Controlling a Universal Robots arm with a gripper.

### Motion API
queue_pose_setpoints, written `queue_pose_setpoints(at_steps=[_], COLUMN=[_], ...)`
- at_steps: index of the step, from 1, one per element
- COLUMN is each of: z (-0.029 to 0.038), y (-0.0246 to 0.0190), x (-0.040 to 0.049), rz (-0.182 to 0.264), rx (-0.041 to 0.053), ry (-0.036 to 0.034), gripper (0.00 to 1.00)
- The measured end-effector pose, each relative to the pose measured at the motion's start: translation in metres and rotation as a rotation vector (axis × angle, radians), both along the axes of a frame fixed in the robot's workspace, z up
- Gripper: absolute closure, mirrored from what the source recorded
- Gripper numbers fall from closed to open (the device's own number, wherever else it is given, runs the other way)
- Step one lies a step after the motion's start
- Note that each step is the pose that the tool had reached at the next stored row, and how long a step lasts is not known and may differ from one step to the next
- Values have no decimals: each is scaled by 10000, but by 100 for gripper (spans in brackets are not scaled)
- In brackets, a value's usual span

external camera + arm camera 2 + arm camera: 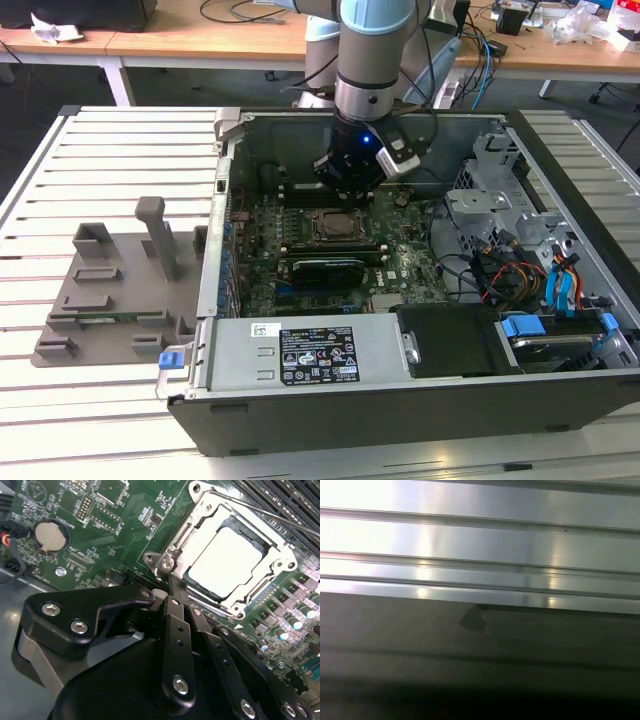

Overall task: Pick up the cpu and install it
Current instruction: 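Install the first cpu locking lever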

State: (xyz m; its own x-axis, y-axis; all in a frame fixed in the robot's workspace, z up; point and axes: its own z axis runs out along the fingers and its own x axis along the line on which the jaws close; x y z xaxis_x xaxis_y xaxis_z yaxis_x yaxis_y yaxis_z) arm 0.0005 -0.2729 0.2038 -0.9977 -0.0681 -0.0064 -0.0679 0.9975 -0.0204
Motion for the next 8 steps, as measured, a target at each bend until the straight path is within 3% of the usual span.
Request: queue_pose_setpoints(at_steps=[2,4,6,8], z=[68,73,73,73], y=[-5,-46,-126,-168], x=[-2,-6,-6,-6], rz=[0,-2,0,-1], rx=[-16,-18,-17,-17], ry=[-14,-25,-25,-25], gripper=[89,89,89,89])
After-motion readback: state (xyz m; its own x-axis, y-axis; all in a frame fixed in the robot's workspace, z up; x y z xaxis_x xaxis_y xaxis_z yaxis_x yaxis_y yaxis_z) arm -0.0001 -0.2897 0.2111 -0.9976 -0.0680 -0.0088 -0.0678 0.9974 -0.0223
